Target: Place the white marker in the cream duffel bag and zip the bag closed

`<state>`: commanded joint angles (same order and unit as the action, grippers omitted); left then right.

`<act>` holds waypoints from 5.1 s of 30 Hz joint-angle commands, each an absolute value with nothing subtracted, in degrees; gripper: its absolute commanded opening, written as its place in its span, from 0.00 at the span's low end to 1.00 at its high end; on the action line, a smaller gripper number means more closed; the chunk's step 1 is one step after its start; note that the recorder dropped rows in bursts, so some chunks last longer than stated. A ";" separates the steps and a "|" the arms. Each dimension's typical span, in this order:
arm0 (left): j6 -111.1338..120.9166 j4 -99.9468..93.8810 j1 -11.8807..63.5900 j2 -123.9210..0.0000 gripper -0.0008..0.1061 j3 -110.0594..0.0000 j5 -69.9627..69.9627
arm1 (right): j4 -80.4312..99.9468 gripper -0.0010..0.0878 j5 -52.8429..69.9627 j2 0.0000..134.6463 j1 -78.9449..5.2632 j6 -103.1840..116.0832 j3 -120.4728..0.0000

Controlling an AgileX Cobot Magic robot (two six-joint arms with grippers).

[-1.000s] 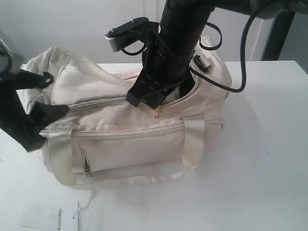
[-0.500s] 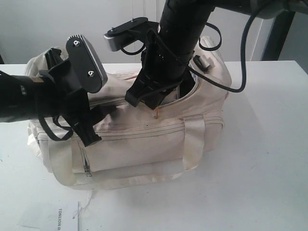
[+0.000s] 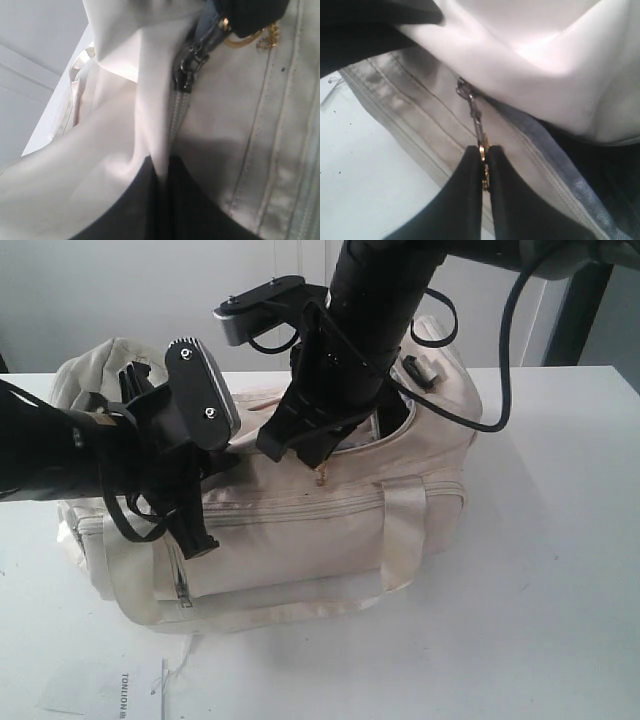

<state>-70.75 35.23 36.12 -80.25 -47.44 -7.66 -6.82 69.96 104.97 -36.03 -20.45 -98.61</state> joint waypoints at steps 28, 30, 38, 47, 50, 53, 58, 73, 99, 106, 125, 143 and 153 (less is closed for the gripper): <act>-70.71 35.23 36.12 -78.67 0.01 -47.44 -5.58 | -0.55 0.01 69.96 104.06 -35.95 -17.07 -98.61; -70.71 35.23 36.12 -78.67 0.01 -47.44 -5.58 | 0.73 0.01 69.96 104.06 -35.95 -16.37 -98.61; -70.71 35.23 36.12 -78.67 0.01 -47.44 -5.58 | 1.48 0.01 69.96 104.06 -35.95 -16.34 -98.61; -70.71 35.39 36.12 -78.67 0.01 -47.44 -5.57 | 2.78 0.01 69.96 102.94 -34.39 -15.15 -98.61; -70.61 35.48 36.12 -78.67 0.01 -47.44 -5.57 | 2.87 0.01 69.96 102.69 -34.17 -15.15 -98.61; -70.61 35.48 36.12 -78.67 0.01 -47.44 -5.57 | 2.87 0.01 69.96 102.69 -34.17 -15.15 -98.61; -70.61 35.48 36.12 -78.67 0.01 -47.44 -5.57 | 4.63 0.01 69.96 102.60 -34.08 -15.15 -98.61; -70.47 35.46 36.12 -78.67 0.01 -47.44 -5.57 | 4.70 0.01 69.96 102.60 -31.91 -14.70 -98.61; -70.48 35.71 36.12 -78.67 0.01 -47.44 -5.57 | 4.81 0.01 69.96 102.48 -28.25 -14.70 -98.61; -70.48 35.71 36.12 -78.67 0.01 -47.44 -5.57 | 4.69 0.01 69.96 102.48 -27.24 -14.70 -98.61; -70.44 35.63 36.12 -78.67 0.01 -47.44 -4.90 | 4.88 0.01 69.96 102.48 -23.88 -14.92 -98.61; -70.34 35.63 36.12 -78.67 0.01 -47.44 -3.86 | 4.60 0.01 69.96 102.48 -19.34 -17.19 -98.61; -70.91 35.63 36.12 -78.67 0.01 -47.44 -0.99 | 4.71 0.01 69.96 102.48 -19.26 -27.08 -98.61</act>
<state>-70.91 35.63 36.12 -78.67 -47.44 -0.99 4.71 69.96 102.48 -19.26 -27.08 -98.61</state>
